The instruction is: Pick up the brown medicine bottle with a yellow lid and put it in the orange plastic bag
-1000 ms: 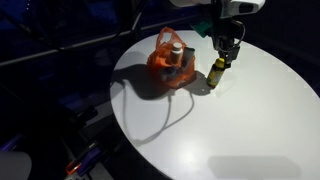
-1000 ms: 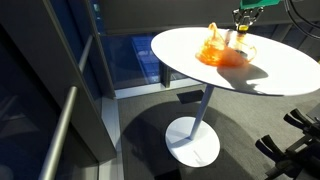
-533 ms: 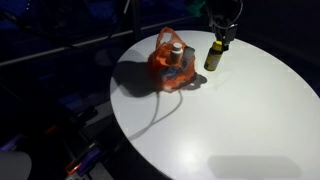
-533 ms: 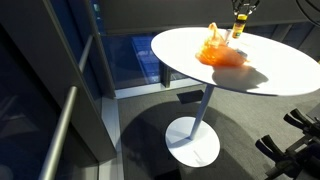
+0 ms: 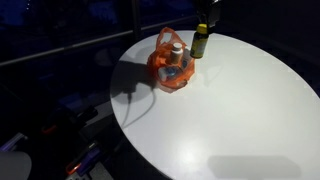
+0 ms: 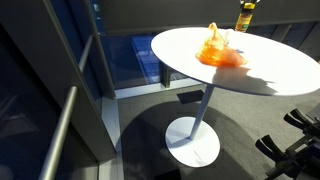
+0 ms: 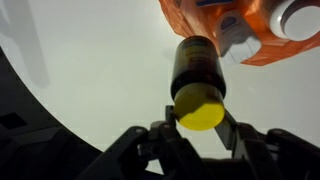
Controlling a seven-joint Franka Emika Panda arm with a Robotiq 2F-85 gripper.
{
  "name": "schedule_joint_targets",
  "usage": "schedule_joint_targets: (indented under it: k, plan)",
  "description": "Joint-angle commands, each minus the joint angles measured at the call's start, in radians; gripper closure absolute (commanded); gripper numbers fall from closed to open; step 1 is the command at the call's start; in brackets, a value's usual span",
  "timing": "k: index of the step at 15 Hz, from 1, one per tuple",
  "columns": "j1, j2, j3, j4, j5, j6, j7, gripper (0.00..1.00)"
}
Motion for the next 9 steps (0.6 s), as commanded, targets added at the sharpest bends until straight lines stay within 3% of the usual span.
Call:
schedule_joint_targets:
  k: [1,9]
  plan:
    - [0.005,-0.140,0.041,-0.121,-0.059,-0.029,0.028,0.81]
    - [-0.019,-0.166,0.140,-0.194,-0.035,0.022,0.013,0.81]
